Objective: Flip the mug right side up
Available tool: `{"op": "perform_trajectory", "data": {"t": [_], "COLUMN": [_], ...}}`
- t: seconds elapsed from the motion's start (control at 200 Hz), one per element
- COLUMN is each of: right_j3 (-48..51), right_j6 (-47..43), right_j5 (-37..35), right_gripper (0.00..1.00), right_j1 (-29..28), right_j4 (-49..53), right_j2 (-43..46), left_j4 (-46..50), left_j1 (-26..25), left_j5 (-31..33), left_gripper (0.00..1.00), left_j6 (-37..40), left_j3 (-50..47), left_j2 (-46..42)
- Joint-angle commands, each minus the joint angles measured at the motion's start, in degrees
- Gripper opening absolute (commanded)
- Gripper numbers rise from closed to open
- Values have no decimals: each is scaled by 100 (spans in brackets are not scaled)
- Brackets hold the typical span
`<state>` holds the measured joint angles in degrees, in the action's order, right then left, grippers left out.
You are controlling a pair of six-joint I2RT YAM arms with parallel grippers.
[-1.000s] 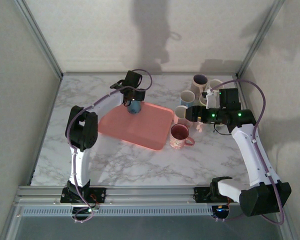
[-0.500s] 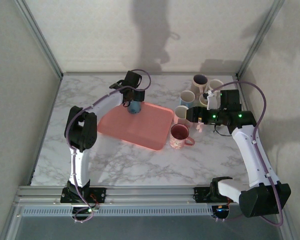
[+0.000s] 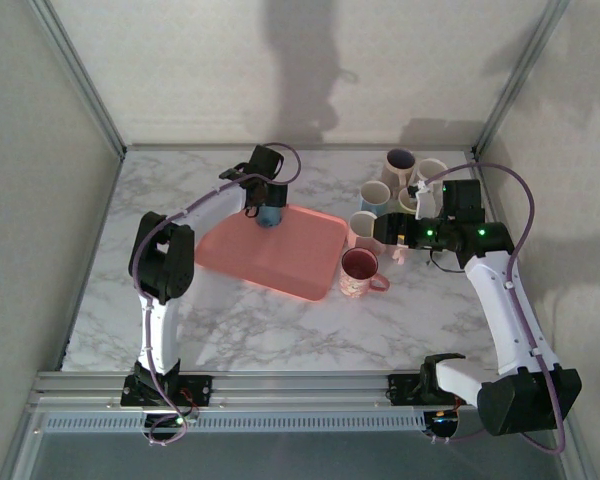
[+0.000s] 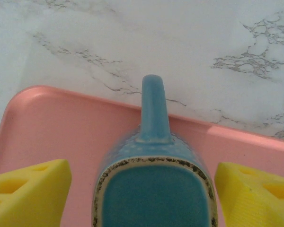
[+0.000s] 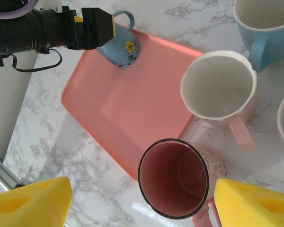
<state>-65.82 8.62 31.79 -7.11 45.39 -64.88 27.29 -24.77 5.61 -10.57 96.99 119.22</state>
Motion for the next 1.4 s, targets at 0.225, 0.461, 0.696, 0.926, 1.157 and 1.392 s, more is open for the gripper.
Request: {"op": "perform_trajectory", "data": {"t": [0.225,0.461,0.696,0.926,1.157,1.392], "right_j3": [157,201,219,210,157,271], "right_j6": [34,21,39,92,69,152], "right_j5": [169,229,297,344,278,287], "right_gripper": [79,79,79,79,80,79], "right_j1": [118,192,220,229,245,275], "right_j4": [-92,-119,-135,-118,13,-38], "right_j2": [108,125,153,195,282,353], "left_j4": [330,326,50,-251,-195,405], "left_j1": [-177,-194,-194,95,248,104], "left_j5": [-580,-1037,-2012,-2494,-2524,-2099], "left_gripper": [70,65,66,73,77,68], "left_j6": [768,2015,4532,4954,4204,491], "left_j3": [-348,-1138,-2203,-2312,-1941,-1096], "left_j2": [-249,-816,-1828,-2172,-2254,-2673]}}
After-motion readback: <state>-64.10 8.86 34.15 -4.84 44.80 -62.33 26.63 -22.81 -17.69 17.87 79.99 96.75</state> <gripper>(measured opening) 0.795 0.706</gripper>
